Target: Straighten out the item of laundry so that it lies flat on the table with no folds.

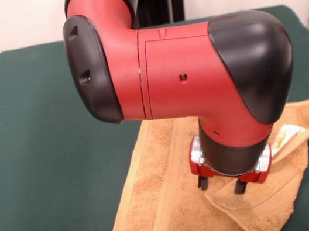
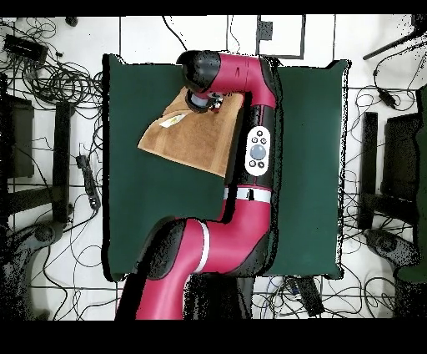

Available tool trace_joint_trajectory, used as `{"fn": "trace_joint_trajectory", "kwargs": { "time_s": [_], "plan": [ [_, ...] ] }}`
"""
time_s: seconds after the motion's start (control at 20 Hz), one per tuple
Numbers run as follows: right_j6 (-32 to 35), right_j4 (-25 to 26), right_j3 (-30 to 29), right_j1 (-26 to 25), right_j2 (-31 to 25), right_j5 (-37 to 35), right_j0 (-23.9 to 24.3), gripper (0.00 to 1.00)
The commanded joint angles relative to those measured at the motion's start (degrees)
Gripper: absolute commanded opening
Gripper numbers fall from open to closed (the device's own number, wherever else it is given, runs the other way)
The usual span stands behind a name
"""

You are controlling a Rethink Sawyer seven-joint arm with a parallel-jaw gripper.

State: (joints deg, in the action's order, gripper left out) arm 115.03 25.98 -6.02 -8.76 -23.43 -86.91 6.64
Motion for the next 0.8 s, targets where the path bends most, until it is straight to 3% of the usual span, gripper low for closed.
{"fn": "trace_joint_trajectory", "kwargs": {
  "time_s": [0.05,0.15,0.2,0.8],
  "plan": [
    [14.11,1.58,-5.79,-3.49,-9.85,5.61,-0.49,1.0],
    [12.86,2.45,-5.61,-3.43,-10.06,5.14,-0.48,1.0],
    [12.24,2.88,-5.52,-3.39,-10.16,4.91,-0.48,0.0],
    [13.7,3.97,-5.75,-2.93,-10.06,4.9,-0.8,0.0]
  ]
}}
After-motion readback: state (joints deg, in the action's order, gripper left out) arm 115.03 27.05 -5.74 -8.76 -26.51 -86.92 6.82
